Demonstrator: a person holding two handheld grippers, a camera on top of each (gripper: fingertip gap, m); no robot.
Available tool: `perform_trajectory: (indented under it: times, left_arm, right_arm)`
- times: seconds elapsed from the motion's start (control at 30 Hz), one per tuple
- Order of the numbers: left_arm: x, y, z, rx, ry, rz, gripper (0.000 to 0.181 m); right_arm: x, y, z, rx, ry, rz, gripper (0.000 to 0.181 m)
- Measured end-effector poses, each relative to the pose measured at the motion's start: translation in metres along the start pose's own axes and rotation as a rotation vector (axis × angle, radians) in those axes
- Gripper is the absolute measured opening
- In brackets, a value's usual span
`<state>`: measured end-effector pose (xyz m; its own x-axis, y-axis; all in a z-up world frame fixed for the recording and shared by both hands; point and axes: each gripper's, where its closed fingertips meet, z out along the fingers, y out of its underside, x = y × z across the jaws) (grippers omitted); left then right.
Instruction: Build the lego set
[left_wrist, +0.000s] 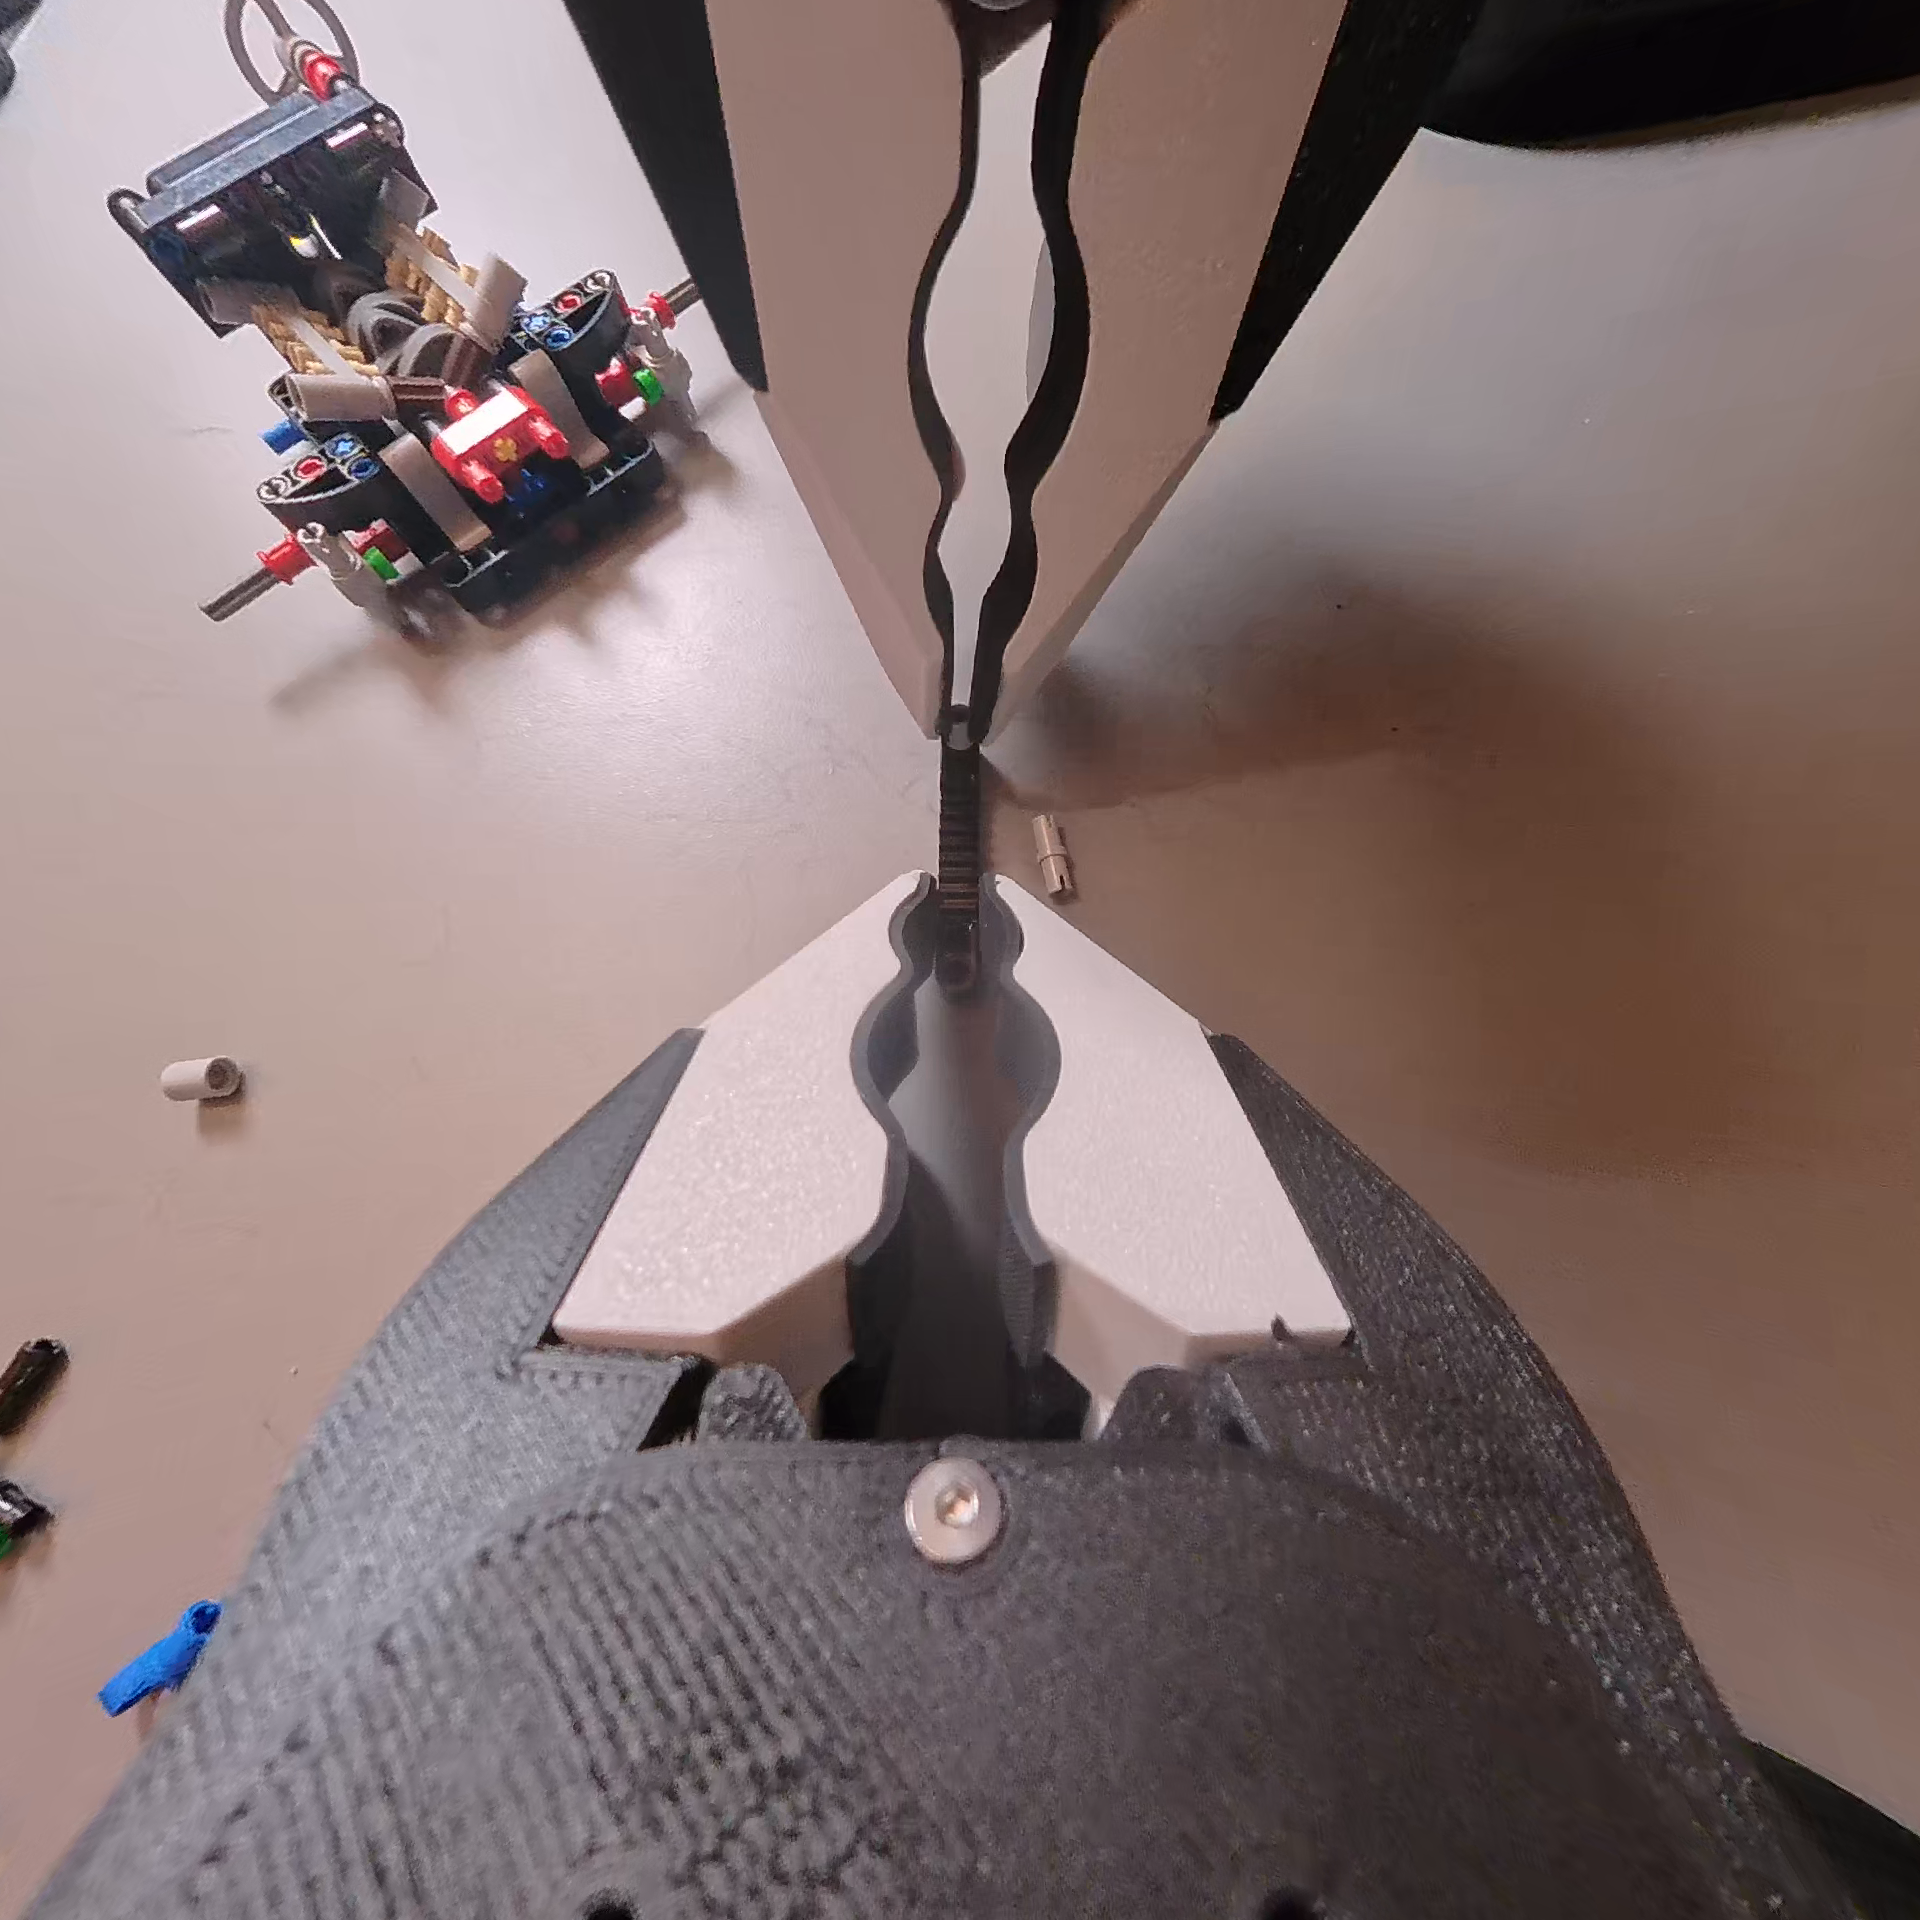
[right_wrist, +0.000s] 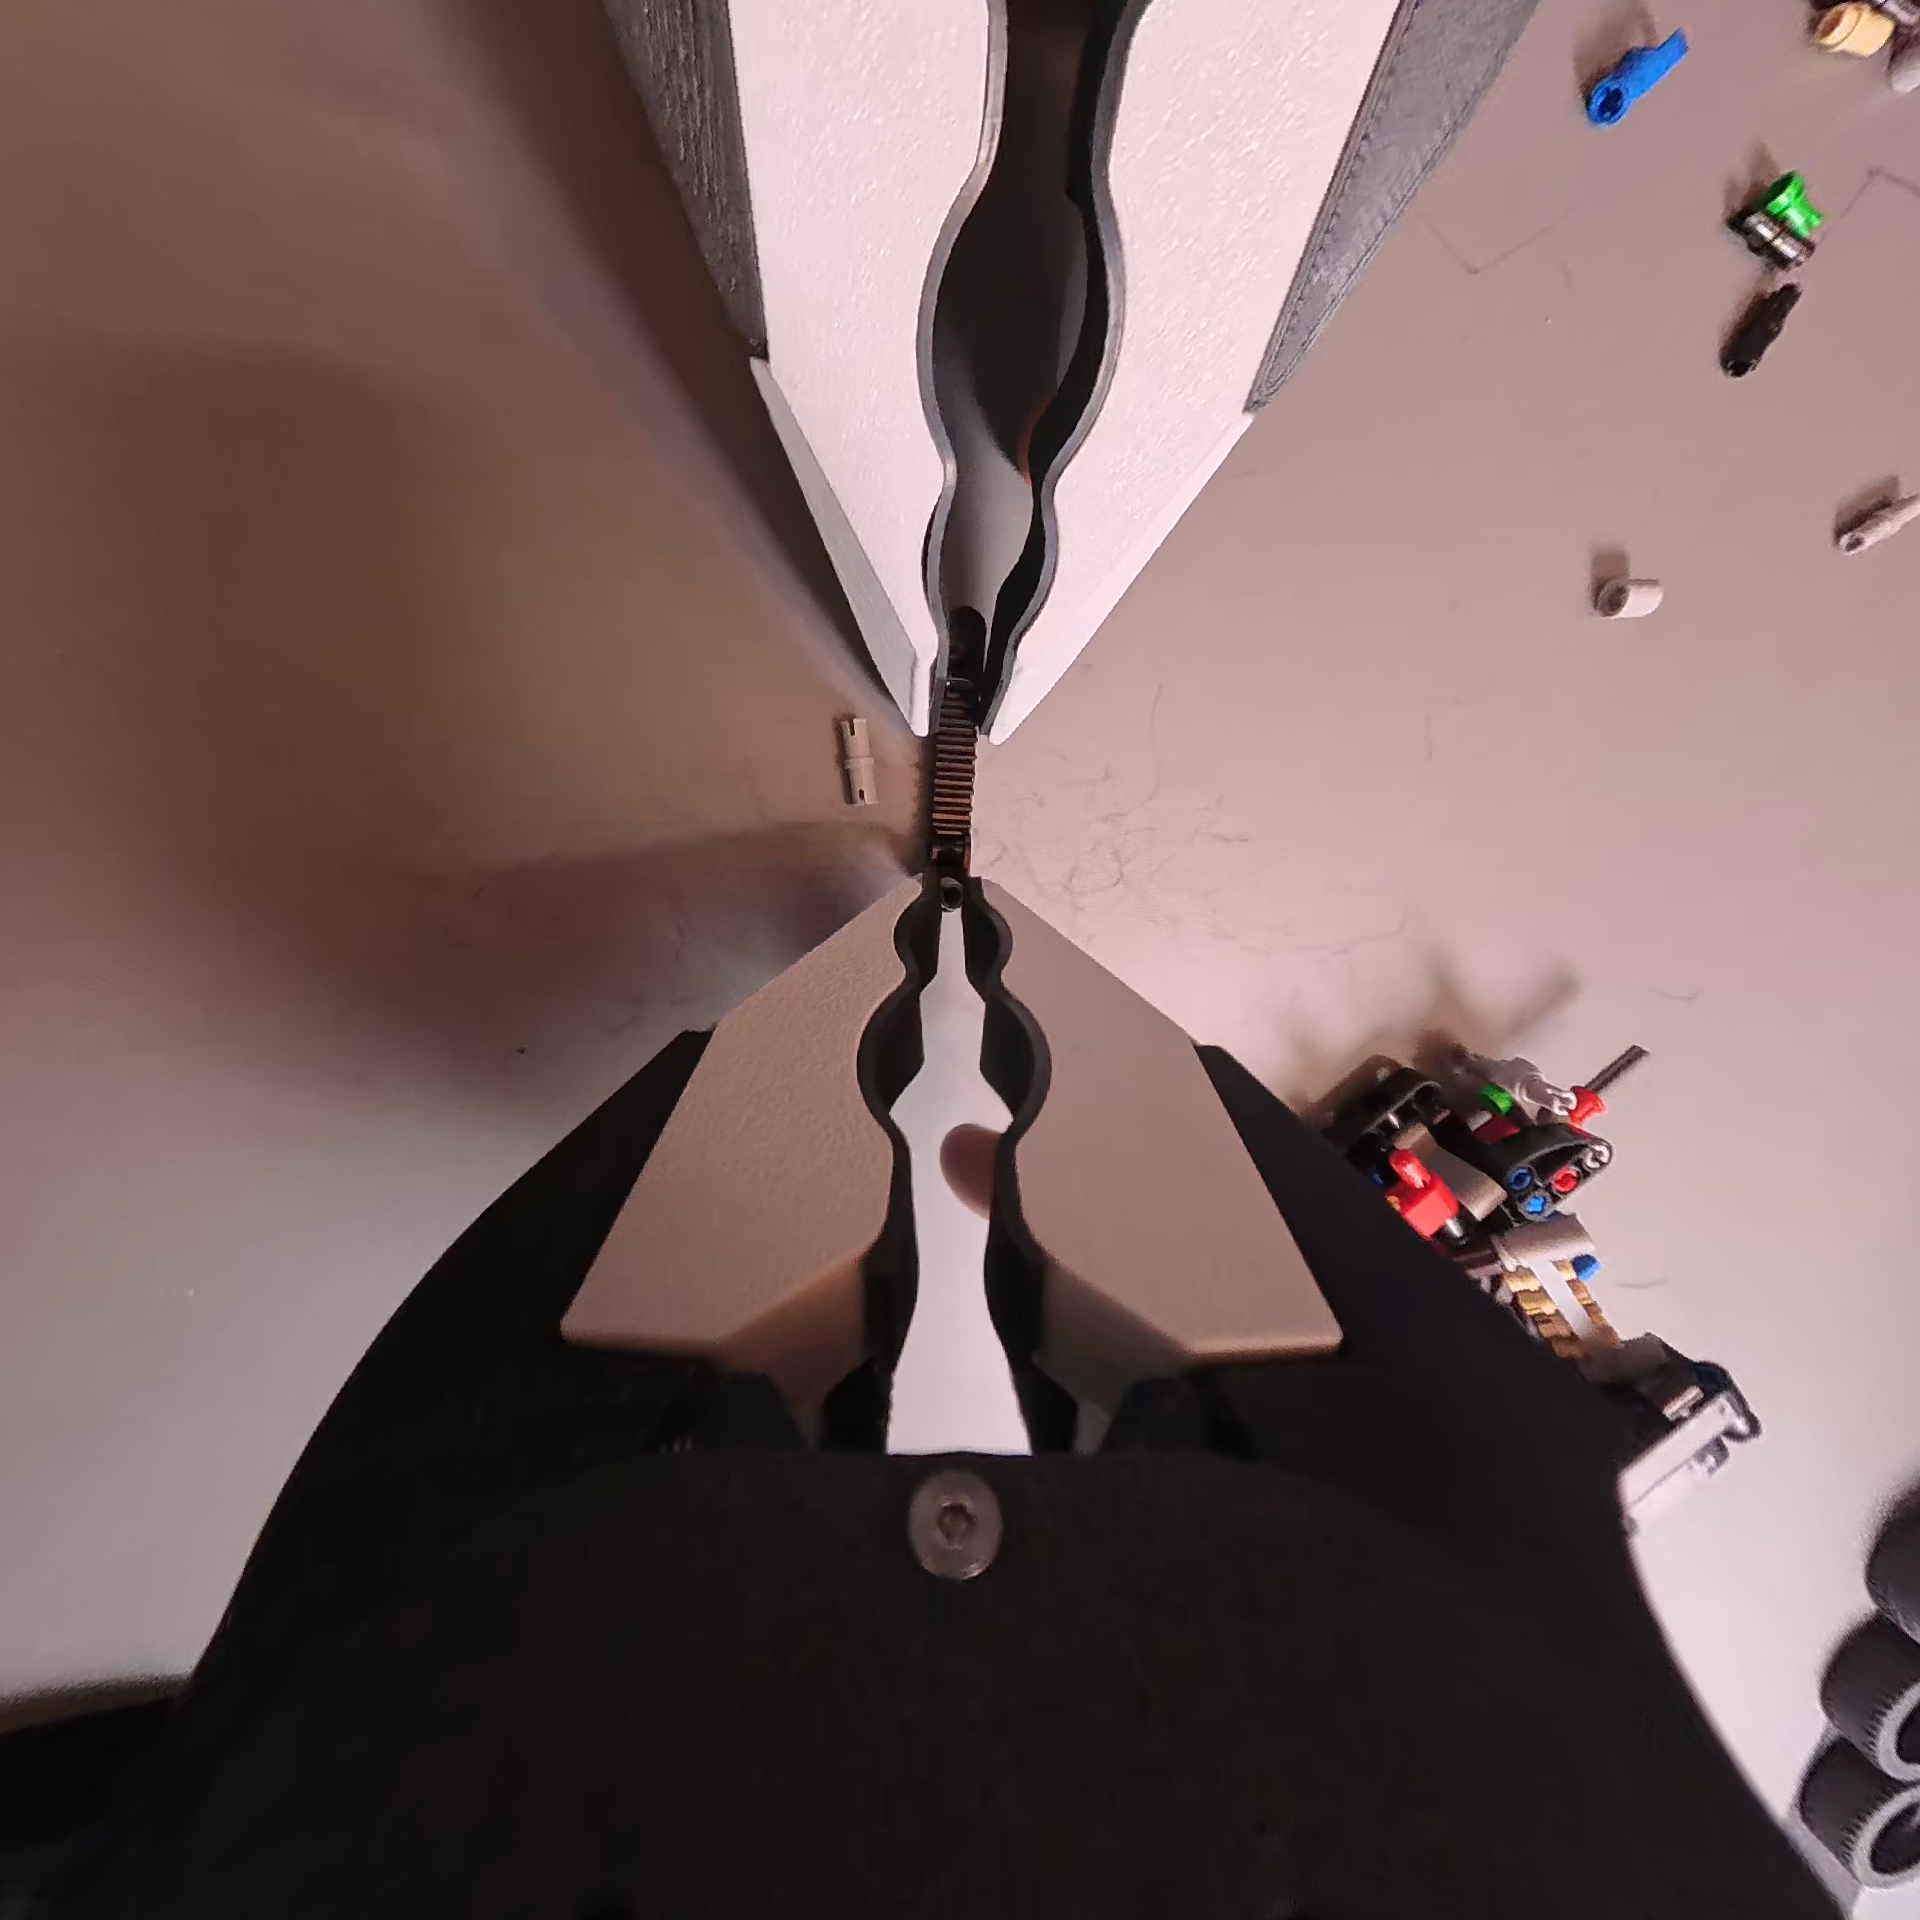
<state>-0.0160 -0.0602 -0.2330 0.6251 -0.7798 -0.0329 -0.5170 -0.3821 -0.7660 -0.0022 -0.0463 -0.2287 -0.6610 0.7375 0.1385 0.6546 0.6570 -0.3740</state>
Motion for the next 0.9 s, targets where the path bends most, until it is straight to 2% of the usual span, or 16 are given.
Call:
perform_trajectory:
  times: [0.2,0.4,0.5,0.6,0.67,0.77,0.9]
  left_arm:
    - [0.000,0.000,0.000,-0.001,-0.004,0.000,0.006]
    - [0.000,0.000,0.000,0.002,-0.010,0.009,0.006]
    - [0.002,-0.001,0.001,0.003,-0.007,0.021,0.006]
    - [0.002,-0.002,0.002,0.008,-0.003,0.023,0.007]
    - [0.000,-0.003,0.002,0.012,-0.008,0.019,0.008]
    - [-0.002,-0.006,-0.004,0.037,-0.018,0.007,0.020]
    - [0.002,-0.011,-0.016,0.053,-0.008,-0.016,0.013]
  right_arm:
    - [0.000,0.001,0.001,-0.017,-0.027,0.003,0.003]
    - [0.000,0.000,0.000,0.020,0.042,0.000,0.004]
    - [-0.006,0.005,0.001,0.052,0.017,0.051,0.027]
    - [-0.003,0.006,0.003,0.095,0.040,0.079,0.022]
    - [-0.005,0.004,0.005,0.130,0.042,0.089,0.009]
    - [-0.004,0.010,0.003,0.126,0.046,0.098,0.007]
    - [-0.004,0.024,-0.003,0.123,0.055,0.125,0.007]
